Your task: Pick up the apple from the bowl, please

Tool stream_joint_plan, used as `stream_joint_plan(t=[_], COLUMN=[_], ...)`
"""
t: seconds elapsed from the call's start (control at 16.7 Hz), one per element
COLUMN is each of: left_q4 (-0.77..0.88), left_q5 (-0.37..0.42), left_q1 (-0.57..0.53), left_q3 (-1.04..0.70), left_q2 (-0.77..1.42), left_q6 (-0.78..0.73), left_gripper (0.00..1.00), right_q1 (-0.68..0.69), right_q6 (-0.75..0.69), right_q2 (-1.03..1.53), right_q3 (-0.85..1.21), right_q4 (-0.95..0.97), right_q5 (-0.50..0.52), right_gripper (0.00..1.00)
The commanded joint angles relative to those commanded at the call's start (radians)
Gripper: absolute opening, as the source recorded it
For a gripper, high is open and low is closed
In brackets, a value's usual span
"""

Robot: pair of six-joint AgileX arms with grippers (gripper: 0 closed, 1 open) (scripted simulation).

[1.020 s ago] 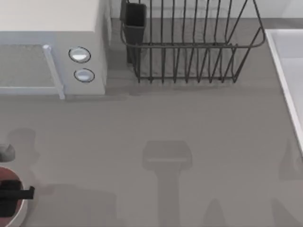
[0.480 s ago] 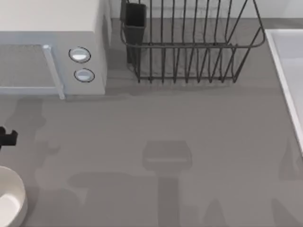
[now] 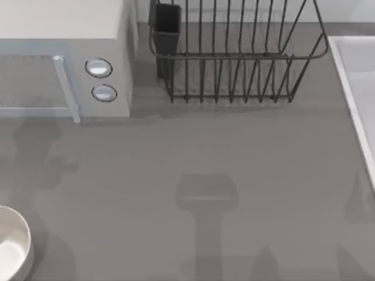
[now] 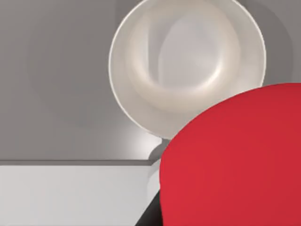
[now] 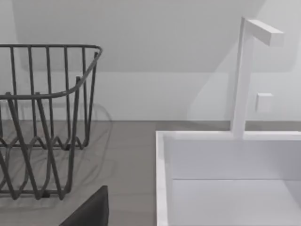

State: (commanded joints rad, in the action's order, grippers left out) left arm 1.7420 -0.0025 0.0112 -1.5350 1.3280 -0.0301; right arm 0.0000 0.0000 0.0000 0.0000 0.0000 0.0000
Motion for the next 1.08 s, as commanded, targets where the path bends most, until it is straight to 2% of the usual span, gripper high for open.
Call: stream_joint_plan(t=[0.54,0.72,1.08], left_q4=[0.024,-0.013,-0.142], left_q5=[0.0,0.001,0.003], left_q1=[-0.027,-0.117,-0.372], left_q3=[-0.066,-0.163,-0.413], left_q2=[0.033,0.166,0.617], left_q6=[0.028,0.116,0.366], left_gripper=[0.0,0.0,0.0], right_q1=[0.0,0.0,0.0], right_q6=[0.0,0.0,0.0], right_q2=[0.0,0.0,0.0], right_q3=[0.0,0.0,0.0], right_q4=[0.0,0.0,0.0], right_q5=[0.0,0.0,0.0], right_gripper=[1.0,1.0,1.0])
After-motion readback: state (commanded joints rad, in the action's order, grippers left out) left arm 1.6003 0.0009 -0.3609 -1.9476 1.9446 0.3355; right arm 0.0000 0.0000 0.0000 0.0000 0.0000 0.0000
